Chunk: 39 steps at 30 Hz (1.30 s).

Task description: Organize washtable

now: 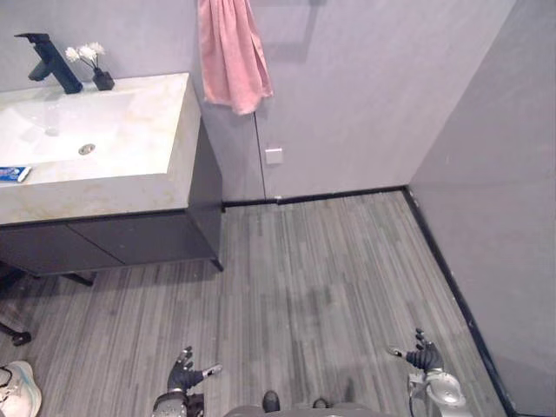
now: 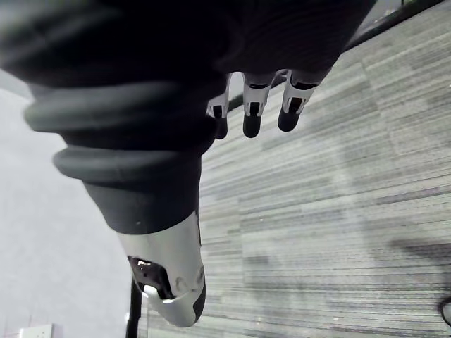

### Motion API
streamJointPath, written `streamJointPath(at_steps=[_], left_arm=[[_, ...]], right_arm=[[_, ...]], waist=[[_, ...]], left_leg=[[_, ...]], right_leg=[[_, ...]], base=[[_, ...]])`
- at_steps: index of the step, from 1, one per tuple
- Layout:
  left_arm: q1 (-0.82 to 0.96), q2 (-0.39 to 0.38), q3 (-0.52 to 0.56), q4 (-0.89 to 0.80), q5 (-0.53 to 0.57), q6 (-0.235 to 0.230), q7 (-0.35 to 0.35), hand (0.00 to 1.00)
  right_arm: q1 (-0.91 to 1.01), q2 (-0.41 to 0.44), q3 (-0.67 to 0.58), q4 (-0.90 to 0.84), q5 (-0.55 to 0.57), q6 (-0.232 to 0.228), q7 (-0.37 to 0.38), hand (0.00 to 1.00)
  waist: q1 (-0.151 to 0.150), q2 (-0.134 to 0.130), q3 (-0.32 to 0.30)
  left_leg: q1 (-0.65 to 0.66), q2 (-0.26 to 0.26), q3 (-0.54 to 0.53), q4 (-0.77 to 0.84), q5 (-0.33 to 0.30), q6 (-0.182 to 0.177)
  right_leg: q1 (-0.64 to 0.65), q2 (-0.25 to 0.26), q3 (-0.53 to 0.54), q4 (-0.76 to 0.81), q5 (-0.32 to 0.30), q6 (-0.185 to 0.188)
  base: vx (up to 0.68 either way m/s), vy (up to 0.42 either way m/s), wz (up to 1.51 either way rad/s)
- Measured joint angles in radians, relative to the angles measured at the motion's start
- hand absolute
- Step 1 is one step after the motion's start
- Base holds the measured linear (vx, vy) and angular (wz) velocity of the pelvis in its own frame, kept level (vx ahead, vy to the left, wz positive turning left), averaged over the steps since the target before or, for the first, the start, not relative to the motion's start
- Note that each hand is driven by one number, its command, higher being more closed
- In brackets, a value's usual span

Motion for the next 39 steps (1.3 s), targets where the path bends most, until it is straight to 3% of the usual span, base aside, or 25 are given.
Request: streamJointPath(at_steps=[2, 5, 6, 7, 8, 10, 12, 14, 15, 16, 17, 18, 19, 20, 21, 24, 26, 29, 31, 32, 33, 34, 37, 38, 39], left_arm=[[0.001, -0.004, 0.0, -0.021, 0.0, -0.001, 0.001, 0.0], [-0.001, -0.005, -0.005, -0.041, 0.0, 0.0, 0.003, 0.0], [-0.007, -0.004, -0.013, -0.05, -0.001, 0.0, 0.006, 0.0], [-0.009, 0.002, -0.022, -0.051, -0.002, 0.0, 0.009, 0.0], [-0.025, 0.02, -0.046, -0.05, -0.002, 0.001, 0.014, 0.0], [-0.049, 0.027, -0.049, -0.05, -0.004, 0.002, 0.023, 0.0], [-0.087, 0.032, -0.049, -0.05, -0.008, 0.001, 0.026, 0.0], [-0.127, 0.029, -0.05, -0.059, -0.01, -0.002, 0.03, 0.0], [-0.135, 0.03, -0.05, -0.062, -0.01, -0.005, 0.036, 0.0], [-0.135, 0.034, -0.05, -0.066, -0.01, -0.009, 0.043, 0.0], [-0.13, 0.036, -0.05, -0.065, -0.01, -0.009, 0.043, 0.0], [-0.129, 0.018, -0.049, -0.058, -0.01, -0.008, 0.042, 0.0], [-0.127, 0.017, -0.049, -0.058, -0.01, -0.009, 0.041, 0.0], [-0.133, 0.008, -0.045, -0.058, -0.011, -0.009, 0.043, 0.0], [-0.128, -0.009, -0.031, -0.059, -0.012, -0.008, 0.042, 0.0], [-0.106, -0.029, -0.029, -0.075, -0.038, -0.009, 0.042, 0.0], [-0.107, -0.042, -0.029, -0.092, -0.04, -0.009, 0.041, 0.0], [-0.112, -0.053, -0.029, -0.095, -0.046, -0.008, 0.042, 0.0], [-0.111, -0.068, -0.031, -0.093, -0.046, -0.008, 0.043, 0.0], [-0.11, -0.069, -0.033, -0.09, -0.046, -0.008, 0.043, 0.0], [-0.105, -0.065, -0.031, -0.089, -0.046, -0.008, 0.044, 0.0], [-0.107, -0.051, -0.029, -0.087, -0.046, -0.008, 0.044, 0.0], [-0.122, -0.052, -0.03, -0.074, -0.045, -0.006, 0.044, 0.0], [-0.113, -0.04, -0.03, -0.062, -0.044, -0.004, 0.045, 0.0], [-0.112, -0.034, -0.031, -0.053, -0.044, 0.001, 0.045, 0.0]], right_arm=[[-0.001, 0.0, 0.0, 0.0, 0.009, 0.001, -0.002, 0.0], [-0.012, 0.004, 0.0, 0.003, 0.01, 0.003, -0.003, 0.0], [-0.017, 0.012, 0.001, 0.003, 0.02, 0.007, -0.003, 0.0], [-0.016, 0.018, 0.002, 0.002, 0.028, 0.008, -0.003, 0.0], [-0.015, 0.026, 0.007, 0.004, 0.029, 0.017, -0.002, 0.0], [-0.014, 0.021, 0.024, 0.005, 0.032, 0.02, -0.002, 0.0], [-0.025, 0.015, 0.041, 0.004, 0.036, 0.019, -0.002, 0.0], [-0.037, 0.011, 0.047, 0.001, 0.039, 0.018, -0.002, 0.0], [-0.037, 0.011, 0.05, -0.001, 0.039, 0.017, -0.002, 0.0], [-0.033, 0.008, 0.064, -0.003, 0.038, 0.016, -0.002, 0.0], [-0.023, 0.008, 0.07, -0.003, 0.038, 0.016, -0.001, 0.0], [-0.03, -0.002, 0.069, -0.003, 0.038, 0.018, 0.0, 0.0], [-0.033, 0.0, 0.07, -0.009, 0.038, 0.017, 0.0, 0.0], [-0.036, -0.001, 0.079, -0.023, 0.038, 0.017, 0.002, 0.0], [-0.032, -0.001, 0.089, -0.032, 0.038, 0.017, 0.003, 0.0], [-0.027, 0.027, 0.11, -0.053, 0.046, 0.011, 0.0, 0.0], [-0.031, 0.031, 0.102, -0.067, 0.049, -0.001, -0.001, 0.0], [-0.05, 0.033, 0.077, -0.067, 0.053, -0.001, -0.003, 0.0], [-0.039, 0.021, 0.058, -0.06, 0.058, -0.001, -0.008, 0.0], [-0.02, 0.012, 0.057, -0.04, 0.058, 0.002, -0.019, 0.0], [-0.015, 0.014, 0.057, -0.026, 0.058, 0.005, -0.022, 0.0], [-0.01, 0.027, 0.06, -0.015, 0.057, 0.013, -0.022, 0.0], [-0.01, 0.029, 0.058, 0.011, 0.049, 0.021, -0.021, 0.0], [-0.007, 0.042, 0.058, 0.012, 0.04, 0.023, -0.019, 0.0], [-0.005, 0.049, 0.06, 0.013, 0.035, 0.023, -0.018, 0.0]], waist=[[0.003, 0.003, 0.002], [0.009, 0.006, 0.007], [0.022, 0.009, 0.019], [0.022, 0.011, 0.024], [0.02, 0.004, 0.034], [0.009, 0.009, 0.041], [-0.008, 0.021, 0.059], [-0.018, 0.028, 0.072], [-0.021, 0.034, 0.075], [-0.03, 0.009, 0.069], [-0.034, -0.002, 0.071], [-0.032, 0.028, 0.069], [-0.033, 0.03, 0.066], [-0.036, 0.039, 0.075], [-0.032, 0.047, 0.085], [0.006, 0.02, 0.104], [0.026, 0.007, 0.107], [0.037, 0.005, 0.113], [0.041, 0.023, 0.111], [0.042, 0.039, 0.103], [0.05, 0.035, 0.096], [0.048, 0.006, 0.086], [0.05, -0.009, 0.087], [0.046, -0.02, 0.093], [0.043, -0.02, 0.093]], left_leg=[[-0.023, 0.0, 0.011, 0.046, -0.04, 0.007], [-0.069, 0.0, 0.027, 0.152, -0.127, 0.019], [-0.061, 0.001, 0.032, 0.177, -0.155, 0.033], [-0.045, -0.001, 0.029, 0.179, -0.167, 0.039], [-0.008, -0.005, 0.021, 0.184, -0.177, 0.053], [0.042, -0.002, -0.012, 0.165, -0.191, 0.052], [0.088, 0.017, -0.051, 0.137, -0.199, 0.048], [0.124, 0.06, -0.086, 0.123, -0.216, 0.023], [0.134, 0.072, -0.1, 0.124, -0.226, 0.006], [0.159, 0.072, -0.112, 0.132, -0.247, -0.032], [0.183, 0.073, -0.124, 0.144, -0.266, -0.063], [0.167, 0.111, -0.126, 0.207, -0.264, -0.088], [0.141, 0.113, -0.128, 0.265, -0.247, -0.113], [0.069, 0.124, -0.124, 0.446, -0.192, -0.132], [-0.02, 0.144, -0.121, 0.688, -0.055, -0.128], [-0.17, 0.199, -0.065, 0.996, -0.126, -0.101], [-0.265, 0.193, -0.023, 0.924, -0.165, -0.079], [-0.371, 0.136, -0.018, 0.569, -0.165, -0.088], [-0.369, 0.112, -0.027, 0.328, -0.087, -0.094], [-0.358, 0.103, -0.047, 0.275, 0.034, -0.067], [-0.348, 0.099, -0.051, 0.28, 0.091, -0.049], [-0.345, 0.06, -0.04, 0.306, 0.053, -0.015], [-0.307, 0.024, -0.017, 0.33, -0.017, 0.02], [-0.229, 0.006, -0.016, 0.301, -0.046, 0.036], [-0.168, -0.001, -0.019, 0.285, -0.065, 0.045]], right_leg=[[-0.018, -0.004, 0.004, 0.02, -0.022, 0.012], [-0.1, -0.024, -0.003, 0.211, -0.126, 0.09], [-0.186, -0.036, -0.02, 0.433, -0.149, 0.119], [-0.236, -0.047, -0.038, 0.542, -0.153, 0.12], [-0.295, -0.065, -0.067, 0.676, -0.183, 0.091], [-0.353, -0.079, -0.114, 0.713, -0.218, 0.064], [-0.41, -0.074, -0.139, 0.648, -0.217, 0.055], [-0.477, -0.043, -0.142, 0.501, -0.164, 0.043], [-0.5, -0.035, -0.139, 0.422, -0.107, 0.036], [-0.505, -0.04, -0.124, 0.329, -0.002, 0.02], [-0.498, -0.045, -0.116, 0.335, 0.133, -0.027], [-0.501, -0.032, -0.14, 0.389, 0.086, -0.057], [-0.492, -0.028, -0.142, 0.391, 0.056, -0.058], [-0.451, -0.017, -0.158, 0.376, 0.026, -0.071], [-0.363, 0.005, -0.165, 0.329, 0.004, -0.087], [-0.124, 0.037, -0.137, 0.21, -0.016, -0.117], [-0.037, 0.03, -0.12, 0.139, -0.018, -0.118], [0.048, 0.002, -0.09, 0.064, -0.05, -0.078], [0.099, -0.001, -0.081, 0.051, -0.093, -0.05], [0.129, 0.003, -0.073, 0.057, -0.134, -0.029], [0.138, -0.007, -0.059, 0.069, -0.154, -0.018], [0.14, -0.05, -0.048, 0.107, -0.183, 0.004], [0.028, -0.094, -0.022, 0.41, -0.177, 0.036], [-0.053, -0.124, -0.007, 0.651, -0.133, 0.129], [-0.093, -0.133, -0.003, 0.776, -0.165, 0.116]], base=[[0.05, 0.032, -0.15], [0.11, 0.055, -0.16], [0.11, 0.066, -0.19], [0.24, 0.066, -0.04], [0.25, 0.033, 0.18], [0.38, 0.011, 0.45], [0.4, -0.043, 0.65], [0.44, -0.091, 0.57], [0.49, -0.12, 0.62], [0.55, -0.163, 0.63], [0.69, -0.221, 0.43], [0.56, -0.206, 0.24], [0.56, -0.226, 0.19], [0.56, -0.24, 0.25], [0.58, -0.243, 0.18], [0.59, -0.192, -0.1], [0.46, -0.107, -0.28], [0.47, -0.011, -0.35], [0.43, 0.121, -0.31], [0.37, 0.167, -0.23], [0.48, 0.21, -0.21], [0.52, 0.183, -0.04], [0.59, 0.202, 0.04], [0.48, 0.127, 0.08], [0.48, 0.127, 0.11]])
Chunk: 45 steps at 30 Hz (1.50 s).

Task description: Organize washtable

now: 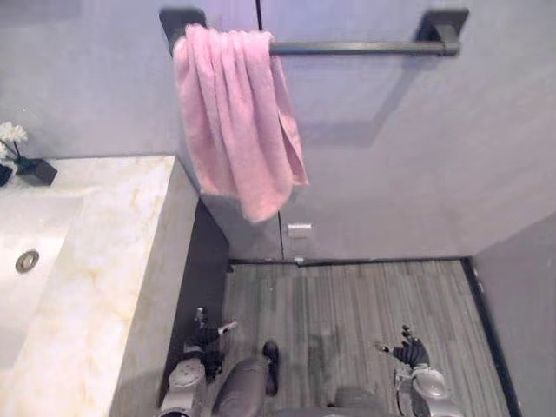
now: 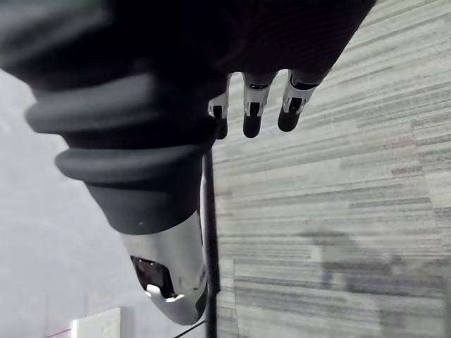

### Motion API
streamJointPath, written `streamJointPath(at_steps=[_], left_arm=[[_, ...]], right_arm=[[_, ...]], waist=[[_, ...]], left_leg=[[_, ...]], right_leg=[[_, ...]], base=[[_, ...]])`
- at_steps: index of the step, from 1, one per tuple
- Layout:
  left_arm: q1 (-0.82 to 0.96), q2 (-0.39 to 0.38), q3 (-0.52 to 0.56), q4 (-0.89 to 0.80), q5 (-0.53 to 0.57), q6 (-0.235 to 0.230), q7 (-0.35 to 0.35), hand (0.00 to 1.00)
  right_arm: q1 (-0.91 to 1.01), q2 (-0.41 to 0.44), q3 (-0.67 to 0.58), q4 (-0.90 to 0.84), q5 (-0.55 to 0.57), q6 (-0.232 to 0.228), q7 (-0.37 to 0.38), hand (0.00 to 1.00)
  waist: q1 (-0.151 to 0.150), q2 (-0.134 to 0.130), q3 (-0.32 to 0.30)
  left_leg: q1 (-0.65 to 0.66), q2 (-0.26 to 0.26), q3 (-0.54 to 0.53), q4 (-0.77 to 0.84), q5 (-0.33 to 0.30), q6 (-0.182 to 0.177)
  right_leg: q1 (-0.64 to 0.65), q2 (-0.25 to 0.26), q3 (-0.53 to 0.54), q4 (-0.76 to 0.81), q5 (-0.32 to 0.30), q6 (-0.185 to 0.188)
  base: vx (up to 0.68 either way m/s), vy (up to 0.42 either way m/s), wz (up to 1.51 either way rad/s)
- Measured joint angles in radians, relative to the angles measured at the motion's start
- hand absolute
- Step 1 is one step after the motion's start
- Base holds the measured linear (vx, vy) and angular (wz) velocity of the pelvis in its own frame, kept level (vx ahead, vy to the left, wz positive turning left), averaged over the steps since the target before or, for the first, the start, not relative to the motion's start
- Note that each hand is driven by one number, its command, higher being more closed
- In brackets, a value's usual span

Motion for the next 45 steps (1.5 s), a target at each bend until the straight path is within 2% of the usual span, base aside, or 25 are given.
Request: streamJointPath(at_steps=[2, 5, 6, 7, 8, 9, 11, 13, 14, 15, 17, 18, 19, 20, 23, 29, 37, 44, 45], left_arm=[[0.009, 0.002, 0.001, 0.003, -0.001, 0.0, 0.001, 0.0], [-0.002, 0.009, 0.001, 0.002, -0.002, -0.002, 0.001, 0.0], [0.009, 0.014, 0.001, 0.002, -0.002, -0.004, 0.001, 0.0], [0.01, 0.021, 0.001, 0.002, -0.001, -0.004, 0.0, 0.0], [0.009, 0.009, 0.002, 0.02, -0.001, 0.001, 0.001, 0.0], [0.017, -0.008, 0.002, 0.021, -0.001, 0.0, 0.0, 0.0], [0.022, -0.023, 0.002, 0.014, -0.001, 0.0, 0.0, 0.0], [0.018, -0.039, 0.001, -0.002, -0.001, 0.0, -0.001, 0.0], [0.016, -0.043, 0.0, -0.006, -0.001, 0.0, -0.002, 0.0], [0.015, -0.045, -0.002, -0.02, -0.001, -0.001, -0.003, 0.0], [0.017, -0.044, -0.003, -0.058, -0.001, -0.001, -0.002, 0.0], [0.017, -0.042, -0.005, -0.091, -0.002, -0.002, -0.002, 0.0], [0.017, -0.042, -0.009, -0.106, -0.002, -0.002, -0.001, 0.0], [0.015, -0.032, -0.016, -0.13, -0.003, -0.004, -0.001, 0.0], [0.041, 0.0, -0.033, -0.267, -0.002, -0.009, -0.002, 0.0], [0.133, 0.01, -0.056, -0.5, -0.001, -0.021, -0.011, 0.0], [0.159, 0.011, -0.065, -0.638, 0.005, -0.05, -0.016, 0.0], [0.13, 0.062, -0.149, -0.66, 0.033, -0.068, -0.028, 0.0], [0.124, 0.069, -0.161, -0.657, 0.049, -0.067, -0.027, 1.0]], right_arm=[[-0.002, 0.001, 0.02, -0.002, -0.002, -0.002, 0.001, 0.0], [-0.02, 0.006, 0.023, -0.002, -0.005, -0.007, 0.001, 0.0], [-0.023, 0.01, 0.023, -0.001, -0.005, -0.007, 0.001, 0.0], [-0.019, 0.015, 0.023, -0.001, -0.005, -0.008, 0.001, 0.0], [-0.017, 0.01, 0.018, 0.009, -0.005, -0.008, 0.001, 0.0], [0.0, 0.007, 0.015, 0.014, -0.005, -0.008, -0.001, 0.0], [0.005, 0.008, 0.016, 0.013, -0.005, -0.008, 0.0, 0.0], [0.017, 0.009, 0.016, 0.013, -0.004, -0.008, 0.0, 0.0], [0.026, 0.008, 0.014, 0.013, -0.001, -0.008, -0.001, 0.0], [0.03, 0.005, 0.013, 0.014, 0.002, -0.008, -0.004, 0.0], [0.037, -0.002, -0.004, 0.016, 0.003, -0.008, -0.005, 0.0], [0.031, -0.007, -0.018, 0.017, 0.003, -0.008, -0.007, 0.0], [0.03, -0.018, -0.024, 0.017, 0.003, -0.008, -0.009, 0.0], [0.027, -0.021, -0.023, 0.027, 0.003, -0.008, -0.01, 0.0], [0.033, -0.002, -0.022, 0.027, 0.003, -0.009, -0.006, 0.0], [0.067, 0.0, -0.021, 0.027, 0.0, -0.01, -0.004, 0.0], [0.079, 0.006, 0.001, 0.027, -0.011, -0.01, 0.0, 0.0], [0.067, 0.006, 0.029, 0.026, -0.022, -0.01, 0.018, 0.0], [0.067, 0.006, 0.032, 0.026, -0.028, -0.01, 0.02, 0.0]], waist=[[0.001, 0.001, 0.0], [-0.013, 0.003, -0.001], [-0.015, -0.007, -0.009], [-0.014, -0.027, -0.018], [-0.022, -0.015, -0.018], [-0.015, -0.004, -0.036], [-0.017, 0.004, -0.034], [-0.019, 0.013, -0.029], [-0.018, 0.008, -0.028], [-0.017, 0.008, -0.028], [-0.017, 0.011, -0.029], [-0.017, 0.039, -0.034], [-0.018, 0.049, -0.035], [-0.019, 0.055, -0.041], [-0.017, 0.033, -0.046], [-0.021, 0.031, -0.053], [-0.022, 0.028, -0.067], [-0.037, 0.022, -0.09], [-0.042, 0.021, -0.091]], left_leg=[[0.096, 0.002, -0.009, -0.045, -0.009, 0.004], [0.161, 0.026, -0.025, -0.087, -0.012, 0.002], [0.177, 0.033, -0.023, -0.084, -0.036, -0.038], [0.181, 0.025, -0.024, -0.078, -0.05, -0.056], [0.19, 0.032, -0.051, -0.06, -0.076, -0.067], [0.188, 0.064, -0.05, -0.046, -0.079, -0.074], [0.184, 0.086, -0.047, -0.013, -0.086, -0.086], [0.158, 0.108, -0.026, 0.079, -0.084, -0.112], [0.129, 0.11, -0.009, 0.152, -0.07, -0.142], [0.117, 0.115, 0.013, 0.157, -0.092, -0.129], [0.114, 0.127, 0.007, 0.069, -0.088, -0.133], [0.113, 0.135, -0.003, -0.046, -0.05, -0.149], [0.113, 0.143, -0.009, -0.095, 0.012, -0.15], [0.121, 0.133, -0.009, -0.112, 0.032, -0.143], [0.121, 0.103, -0.009, -0.151, 0.047, -0.124], [0.189, 0.068, 0.001, -0.251, 0.085, -0.101], [0.22, 0.064, -0.002, -0.299, 0.11, -0.098], [0.243, 0.061, -0.001, -0.328, 0.13, -0.096], [0.254, 0.06, 0.0, -0.33, 0.13, -0.096]], right_leg=[[-0.057, -0.003, -0.009, 0.041, -0.039, -0.052], [-0.137, 0.011, -0.057, -0.113, -0.056, -0.065], [-0.144, 0.032, -0.054, -0.344, 0.014, -0.074], [-0.148, 0.027, -0.045, -0.433, 0.104, -0.099], [-0.134, 0.034, -0.06, -0.424, 0.133, -0.107], [-0.116, 0.054, -0.064, -0.447, 0.131, -0.114], [-0.083, 0.068, -0.083, -0.48, 0.12, -0.126], [-0.04, 0.077, -0.099, -0.512, 0.118, -0.131], [-0.006, 0.068, -0.104, -0.541, 0.12, -0.135], [0.033, 0.057, -0.109, -0.569, 0.122, -0.137], [0.049, 0.05, -0.11, -0.58, 0.122, -0.137], [0.051, 0.049, -0.111, -0.58, 0.122, -0.135], [0.05, 0.056, -0.113, -0.58, 0.121, -0.128], [0.057, 0.05, -0.105, -0.594, 0.115, -0.107], [0.065, 0.021, -0.108, -0.639, 0.133, -0.08], [0.1, 0.002, -0.107, -0.693, 0.154, -0.057], [0.132, 0.007, -0.108, -0.73, 0.176, -0.059], [0.152, 0.013, -0.107, -0.772, 0.205, -0.063], [0.161, 0.013, -0.106, -0.772, 0.205, -0.063]], base=[[0.38, 0.056, 0.21], [0.36, -0.029, 0.35], [0.3, -0.06, 0.3], [0.39, -0.103, 0.4], [0.34, -0.113, 0.26], [0.34, -0.142, 0.19], [0.26, -0.161, 0.09], [0.2, -0.124, 0.21], [0.17, -0.066, 0.17], [0.18, -0.048, 0.17], [0.13, 0.03, 0.01], [0.1, 0.116, -0.01], [0.09, 0.144, -0.01], [0.06, 0.103, 0.06], [0.03, 0.132, 0.07], [0.0, 0.047, -0.01], [0.0, 0.001, 0.0], [-0.04, 0.001, -0.02], [-0.06, -0.006, -0.02]])
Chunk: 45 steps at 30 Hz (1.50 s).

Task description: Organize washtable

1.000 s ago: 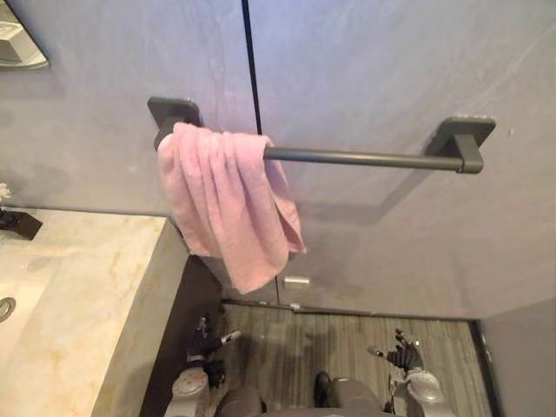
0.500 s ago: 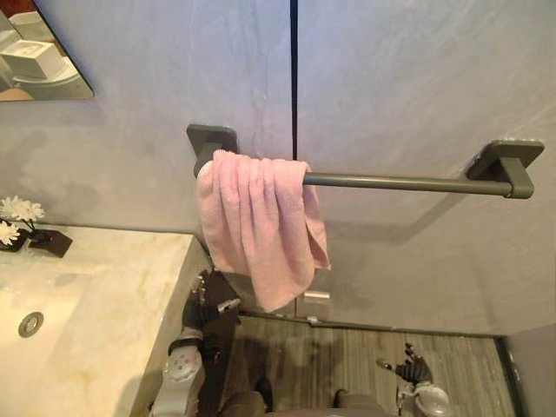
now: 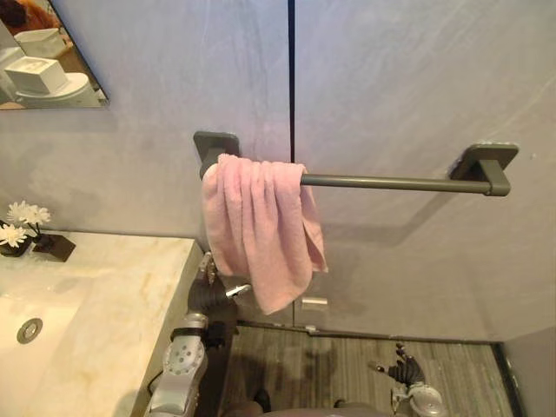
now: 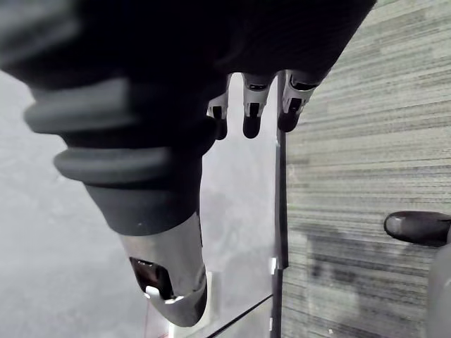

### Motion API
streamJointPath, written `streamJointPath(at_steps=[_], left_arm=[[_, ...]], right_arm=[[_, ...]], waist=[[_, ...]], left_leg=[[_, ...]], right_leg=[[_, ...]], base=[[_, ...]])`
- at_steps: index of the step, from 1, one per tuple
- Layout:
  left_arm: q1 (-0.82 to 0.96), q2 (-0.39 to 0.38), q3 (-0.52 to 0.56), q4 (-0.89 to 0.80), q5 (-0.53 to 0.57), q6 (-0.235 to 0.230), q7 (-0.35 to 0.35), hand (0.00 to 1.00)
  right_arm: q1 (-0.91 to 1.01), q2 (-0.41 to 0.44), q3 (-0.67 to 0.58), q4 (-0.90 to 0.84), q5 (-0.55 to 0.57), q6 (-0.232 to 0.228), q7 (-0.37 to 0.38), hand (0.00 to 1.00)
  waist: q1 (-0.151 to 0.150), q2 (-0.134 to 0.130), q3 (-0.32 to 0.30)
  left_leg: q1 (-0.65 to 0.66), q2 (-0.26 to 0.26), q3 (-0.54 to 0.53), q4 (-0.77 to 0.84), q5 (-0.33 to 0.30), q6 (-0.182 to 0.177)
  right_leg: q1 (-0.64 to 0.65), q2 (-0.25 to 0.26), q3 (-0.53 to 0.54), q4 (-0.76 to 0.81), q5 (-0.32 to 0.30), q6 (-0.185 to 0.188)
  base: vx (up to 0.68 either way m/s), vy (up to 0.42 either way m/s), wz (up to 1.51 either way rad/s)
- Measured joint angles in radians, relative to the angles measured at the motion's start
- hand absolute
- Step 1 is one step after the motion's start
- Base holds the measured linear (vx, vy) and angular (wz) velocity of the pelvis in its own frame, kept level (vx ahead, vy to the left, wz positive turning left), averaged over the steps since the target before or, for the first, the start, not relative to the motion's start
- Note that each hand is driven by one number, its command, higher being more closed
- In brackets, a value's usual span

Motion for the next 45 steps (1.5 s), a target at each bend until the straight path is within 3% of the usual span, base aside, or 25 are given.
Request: streamJointPath(at_steps=[8, 13, 21, 33, 34, 39, 45], left_arm=[[-0.097, 0.013, -0.056, 0.114, 0.116, 0.004, 0.001, 1.0], [-0.099, 0.021, -0.056, 0.116, 0.123, 0.011, 0.005, 1.0], [-0.1, 0.048, -0.053, 0.112, 0.123, 0.01, 0.026, 1.0], [-0.102, 0.048, -0.082, 0.109, 0.122, 0.007, 0.027, 1.0], [-0.102, 0.048, -0.082, 0.109, 0.122, 0.004, 0.028, 1.0], [-0.131, 0.045, -0.095, 0.109, 0.119, -0.001, 0.038, 1.0], [-0.132, 0.044, -0.102, 0.109, 0.114, -0.001, 0.048, 1.0]], right_arm=[[0.003, -0.006, 0.057, -0.062, -0.002, 0.001, 0.001, 0.0], [0.023, -0.008, 0.111, -0.265, 0.003, -0.006, 0.004, 0.0], [0.008, -0.04, 0.211, -0.626, 0.053, -0.065, 0.057, 0.0], [-0.117, -0.095, 0.416, -0.665, 0.078, -0.086, 0.112, 0.0], [-0.133, -0.094, 0.433, -0.664, 0.078, -0.086, 0.113, 1.0], [-0.222, -0.08, 0.478, -0.583, 0.078, -0.085, 0.109, 1.0], [-0.259, -0.05, 0.498, -0.553, 0.078, -0.085, 0.101, 1.0]], waist=[[-0.024, -0.001, -0.004], [-0.035, -0.004, -0.005], [-0.033, -0.009, -0.008], [-0.026, -0.013, -0.011], [-0.026, -0.012, -0.012], [-0.005, -0.011, -0.016], [-0.004, -0.012, -0.016]], left_leg=[[0.022, 0.01, 0.012, -0.068, 0.037, -0.007], [0.022, 0.011, 0.028, -0.071, 0.036, -0.007], [0.022, 0.012, 0.037, -0.072, 0.036, -0.008], [0.011, 0.011, 0.018, -0.072, 0.037, -0.007], [0.003, 0.011, 0.014, -0.072, 0.039, -0.007], [-0.01, 0.01, -0.001, -0.092, 0.061, -0.003], [-0.01, 0.006, -0.027, -0.092, 0.068, -0.001]], right_leg=[[-0.009, 0.013, 0.023, -0.031, 0.027, -0.001], [-0.011, 0.017, 0.04, -0.048, 0.041, -0.001], [-0.01, 0.022, 0.055, -0.067, 0.048, -0.002], [-0.015, 0.022, 0.049, -0.069, 0.057, 0.0], [-0.022, 0.022, 0.047, -0.069, 0.058, 0.0], [-0.027, 0.023, 0.024, -0.086, 0.071, -0.002], [-0.01, 0.022, -0.003, -0.092, 0.071, -0.003]], base=[[-0.07, -0.016, -0.08], [0.0, -0.001, -0.12], [0.01, -0.007, -0.05], [-0.04, -0.012, 0.02], [-0.02, -0.017, 0.1], [-0.01, -0.025, 0.09], [-0.03, -0.019, 0.12]])
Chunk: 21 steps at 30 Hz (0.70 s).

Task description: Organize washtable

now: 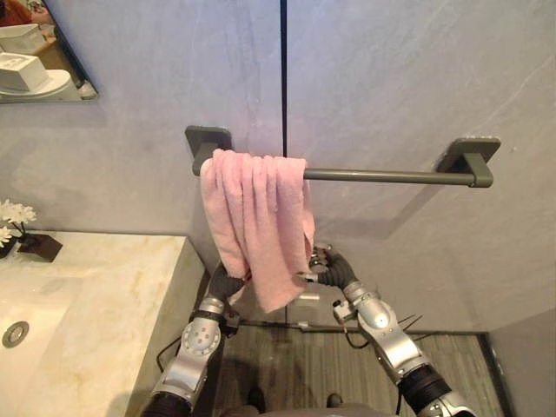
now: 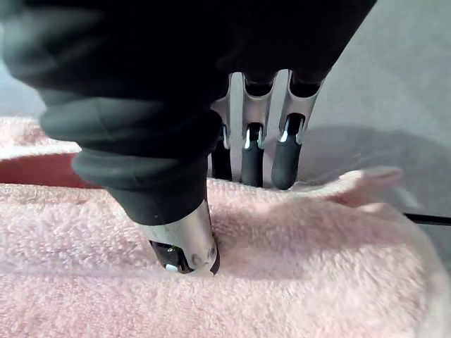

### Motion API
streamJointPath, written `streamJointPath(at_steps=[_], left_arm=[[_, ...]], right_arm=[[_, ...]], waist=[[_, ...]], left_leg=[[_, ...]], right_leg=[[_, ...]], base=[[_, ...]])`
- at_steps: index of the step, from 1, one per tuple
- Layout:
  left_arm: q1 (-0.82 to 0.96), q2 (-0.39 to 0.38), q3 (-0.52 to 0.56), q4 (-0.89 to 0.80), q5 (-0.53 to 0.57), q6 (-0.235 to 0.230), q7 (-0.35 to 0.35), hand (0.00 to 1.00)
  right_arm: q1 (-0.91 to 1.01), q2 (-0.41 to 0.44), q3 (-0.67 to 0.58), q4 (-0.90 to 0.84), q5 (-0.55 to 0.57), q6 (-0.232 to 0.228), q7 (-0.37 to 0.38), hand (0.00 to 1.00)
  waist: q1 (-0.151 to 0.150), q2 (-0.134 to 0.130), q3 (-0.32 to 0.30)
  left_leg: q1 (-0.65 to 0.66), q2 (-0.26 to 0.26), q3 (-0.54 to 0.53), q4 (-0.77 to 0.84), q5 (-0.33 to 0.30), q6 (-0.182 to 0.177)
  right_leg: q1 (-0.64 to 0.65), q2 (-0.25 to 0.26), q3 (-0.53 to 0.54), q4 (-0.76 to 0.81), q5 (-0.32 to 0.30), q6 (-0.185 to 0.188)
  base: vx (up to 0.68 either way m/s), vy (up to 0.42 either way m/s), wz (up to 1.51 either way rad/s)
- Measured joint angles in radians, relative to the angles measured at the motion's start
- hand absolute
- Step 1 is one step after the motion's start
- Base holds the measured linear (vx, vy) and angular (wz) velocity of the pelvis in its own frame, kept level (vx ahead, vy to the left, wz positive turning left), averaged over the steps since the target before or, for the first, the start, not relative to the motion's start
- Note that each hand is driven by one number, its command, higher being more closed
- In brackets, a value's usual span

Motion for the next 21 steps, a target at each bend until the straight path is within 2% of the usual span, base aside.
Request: streamJointPath(at_steps=[4, 13, 21], left_arm=[[0.001, 0.0, 0.002, 0.0, 0.0, 0.0, 0.002, 1.0], [0.007, -0.008, 0.058, -0.018, -0.001, -0.001, 0.001, 1.0], [0.018, -0.081, 0.058, -0.094, -0.024, -0.02, -0.019, 1.0]], right_arm=[[-0.001, 0.001, -0.017, 0.02, -0.001, 0.0, -0.016, 1.0], [0.04, 0.0, -0.228, 0.003, -0.002, -0.004, -0.056, 1.0], [0.11, 0.062, -0.339, -0.076, -0.002, -0.014, -0.057, 1.0]], waist=[[0.002, 0.0, 0.0], [-0.001, 0.0, 0.0], [-0.016, 0.002, 0.001]], left_leg=[[-0.001, 0.001, -0.004, 0.0, 0.006, -0.002], [0.0, 0.006, 0.02, -0.001, 0.008, -0.004], [0.001, 0.008, 0.063, -0.001, 0.002, -0.006]], right_leg=[[0.0, 0.001, 0.0, -0.001, 0.004, -0.002], [-0.004, 0.004, 0.029, -0.014, 0.019, -0.002], [-0.018, 0.006, 0.071, -0.023, 0.029, 0.0]], base=[[-0.06, -0.017, 0.04], [-0.04, -0.008, -0.07], [-0.01, -0.009, -0.15]])
